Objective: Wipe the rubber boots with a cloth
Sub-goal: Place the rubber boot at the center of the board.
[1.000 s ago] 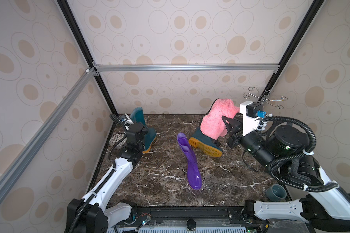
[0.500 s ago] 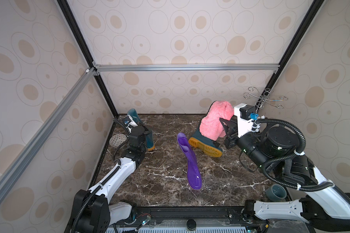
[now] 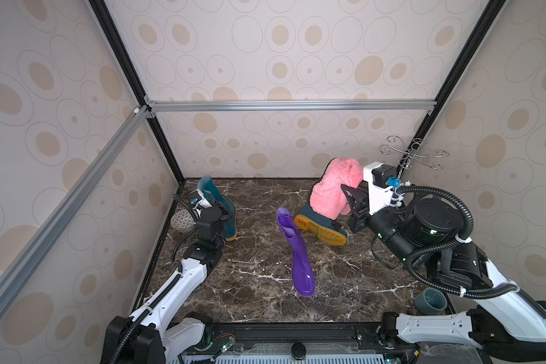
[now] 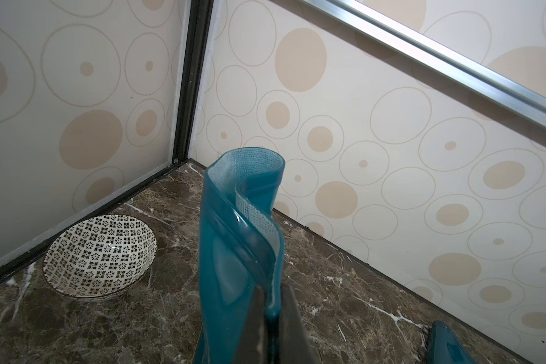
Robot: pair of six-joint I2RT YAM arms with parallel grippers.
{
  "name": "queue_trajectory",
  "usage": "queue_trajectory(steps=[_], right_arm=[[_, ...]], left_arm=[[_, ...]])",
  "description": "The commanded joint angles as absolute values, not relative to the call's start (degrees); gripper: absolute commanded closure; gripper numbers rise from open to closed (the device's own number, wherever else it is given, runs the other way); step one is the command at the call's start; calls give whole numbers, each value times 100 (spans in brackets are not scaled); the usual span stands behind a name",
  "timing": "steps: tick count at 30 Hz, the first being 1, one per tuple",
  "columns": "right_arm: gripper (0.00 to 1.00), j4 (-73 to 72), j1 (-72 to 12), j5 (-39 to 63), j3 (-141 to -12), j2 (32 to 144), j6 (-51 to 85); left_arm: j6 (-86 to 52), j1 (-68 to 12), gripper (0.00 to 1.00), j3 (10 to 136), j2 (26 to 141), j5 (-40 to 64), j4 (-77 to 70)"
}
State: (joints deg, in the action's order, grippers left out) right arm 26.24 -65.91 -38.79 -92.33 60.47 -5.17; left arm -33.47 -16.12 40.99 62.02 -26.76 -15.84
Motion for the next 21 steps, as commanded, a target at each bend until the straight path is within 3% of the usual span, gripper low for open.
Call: queue_trajectory(steps=[1,10,15,21], right_arm=[[100,2440,-6590,-3876,-9225,5987,-492],[100,2426,-6592,-3893,-9155,6003,-470],[100,2437,-6592,-3900,-9150,5989,-451],[100,2490,-6590,-3924,-9140,5976,-410]], left_arm=[[-3453,-1573,100,4248,6007,-2583,-1250],[-3460,-1574,100,4296,6055,-2330,-978],[-3305,-1579,56,4488,6047,-2344,-877],[-3194,-1592,25,4998,6073,-2240,-412]])
